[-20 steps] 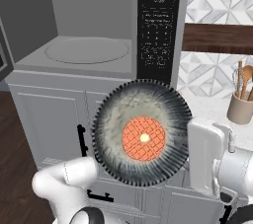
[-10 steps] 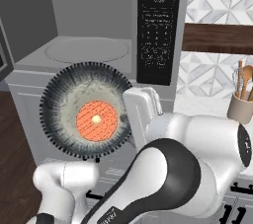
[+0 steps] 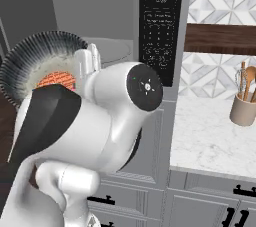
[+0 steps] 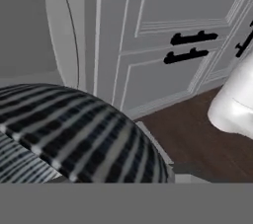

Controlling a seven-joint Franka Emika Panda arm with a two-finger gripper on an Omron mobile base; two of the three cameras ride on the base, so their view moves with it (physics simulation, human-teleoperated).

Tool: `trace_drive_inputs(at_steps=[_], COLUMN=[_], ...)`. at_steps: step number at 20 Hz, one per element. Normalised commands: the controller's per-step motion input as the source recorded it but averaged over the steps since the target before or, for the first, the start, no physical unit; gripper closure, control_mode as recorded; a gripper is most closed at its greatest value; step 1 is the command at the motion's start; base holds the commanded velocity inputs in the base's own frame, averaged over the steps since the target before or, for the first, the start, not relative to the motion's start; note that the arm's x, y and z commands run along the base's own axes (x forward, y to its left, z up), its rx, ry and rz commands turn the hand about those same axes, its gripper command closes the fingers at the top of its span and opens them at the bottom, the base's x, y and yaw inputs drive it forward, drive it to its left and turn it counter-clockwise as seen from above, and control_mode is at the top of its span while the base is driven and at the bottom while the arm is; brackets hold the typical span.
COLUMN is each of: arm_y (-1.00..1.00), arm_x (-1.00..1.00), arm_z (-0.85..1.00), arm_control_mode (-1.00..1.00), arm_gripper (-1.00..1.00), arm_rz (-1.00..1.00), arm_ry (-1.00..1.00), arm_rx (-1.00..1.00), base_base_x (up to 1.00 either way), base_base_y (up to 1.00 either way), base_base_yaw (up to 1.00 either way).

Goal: Open the microwave, place the bowl with waffle inside the microwave, then close the microwave door and turn it on.

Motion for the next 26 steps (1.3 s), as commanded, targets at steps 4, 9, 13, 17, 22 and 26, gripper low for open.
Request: trace_drive_inputs(at_steps=[4, 9, 13, 17, 22, 26], arm_y=[0.77, 0.23, 0.13, 0.47, 0.72, 0.31], arm_x=[0.22, 0.71, 0.55, 0.52, 0.52, 0.77], arm_z=[0.07, 0.03, 0.13, 0.11, 0.24, 0.00], arm_control_mode=[-1.00, -1.00, -1.00, -1.00, -1.00, -1.00], arm_gripper=[1.00, 1.00, 1.00, 1.00, 1.00, 1.00], arm_rz=[-0.57, -0.32, -0.16, -0.15, -0.14, -0.11], arm_ry=[0.42, 0.13, -0.01, 0.02, 0.00, 0.20], arm_rx=[0.03, 0.19, 0.38, 0.30, 0.12, 0.00], base_base_x=[0.00, 0.00, 0.00, 0.00, 0.00, 0.00], base_base_y=[0.00, 0.00, 0.00, 0.00, 0.00, 0.00], base_base_yaw=[0.00, 0.00, 0.00, 0.00, 0.00, 0.00])
